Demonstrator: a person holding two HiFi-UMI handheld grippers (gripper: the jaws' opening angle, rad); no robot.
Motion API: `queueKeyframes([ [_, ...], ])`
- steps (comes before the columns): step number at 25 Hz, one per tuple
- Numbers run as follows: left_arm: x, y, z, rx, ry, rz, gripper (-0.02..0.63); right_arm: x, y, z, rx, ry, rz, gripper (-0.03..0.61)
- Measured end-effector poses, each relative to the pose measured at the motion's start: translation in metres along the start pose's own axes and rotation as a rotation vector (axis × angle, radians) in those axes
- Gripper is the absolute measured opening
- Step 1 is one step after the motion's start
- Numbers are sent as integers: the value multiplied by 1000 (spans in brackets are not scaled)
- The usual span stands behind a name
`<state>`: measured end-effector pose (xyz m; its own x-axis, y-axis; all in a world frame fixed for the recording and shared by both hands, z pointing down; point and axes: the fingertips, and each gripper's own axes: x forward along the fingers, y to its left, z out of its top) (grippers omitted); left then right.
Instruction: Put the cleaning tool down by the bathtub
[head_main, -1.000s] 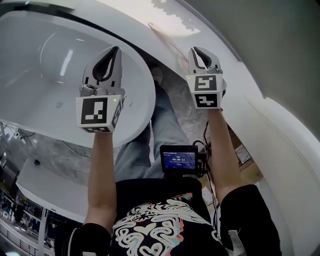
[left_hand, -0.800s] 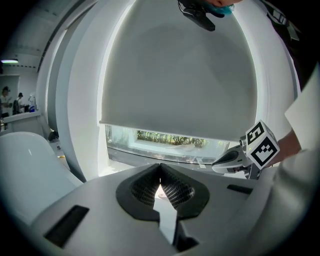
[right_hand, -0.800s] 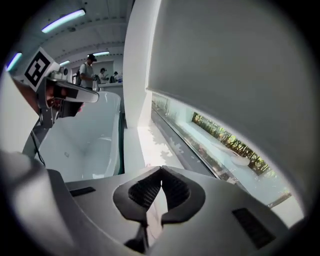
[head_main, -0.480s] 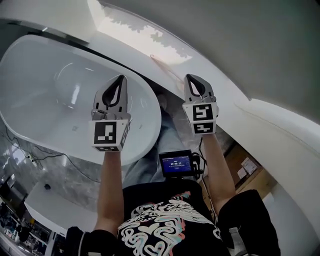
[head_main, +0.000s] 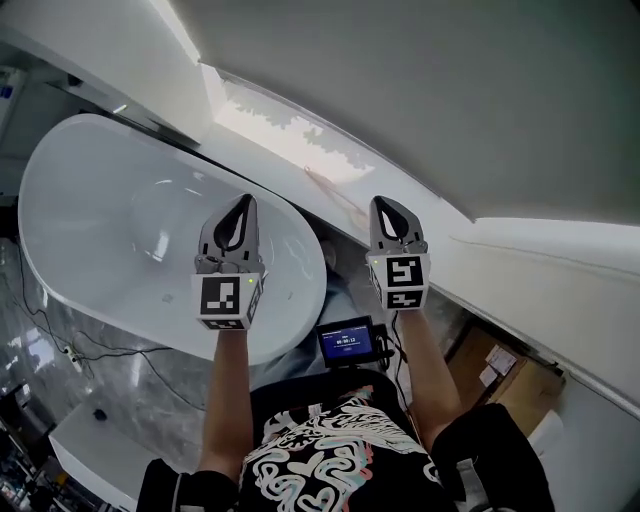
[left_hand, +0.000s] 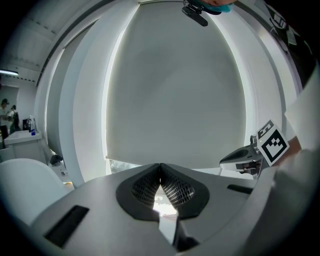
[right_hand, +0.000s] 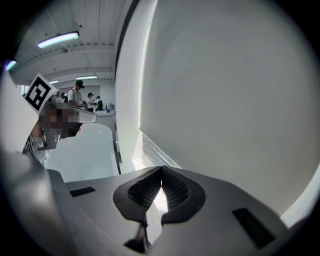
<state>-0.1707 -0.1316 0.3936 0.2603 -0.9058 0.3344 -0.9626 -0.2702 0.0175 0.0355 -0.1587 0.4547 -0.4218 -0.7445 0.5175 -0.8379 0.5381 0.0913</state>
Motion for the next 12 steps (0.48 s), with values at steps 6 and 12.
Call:
queueKeyframes([
  [6, -24, 7, 30, 22, -46, 3, 17, -29, 7, 48, 7, -100, -33, 28],
  [12, -54, 11, 45, -8, -58, 37, 17, -66, 28, 76, 10, -138, -19, 28],
])
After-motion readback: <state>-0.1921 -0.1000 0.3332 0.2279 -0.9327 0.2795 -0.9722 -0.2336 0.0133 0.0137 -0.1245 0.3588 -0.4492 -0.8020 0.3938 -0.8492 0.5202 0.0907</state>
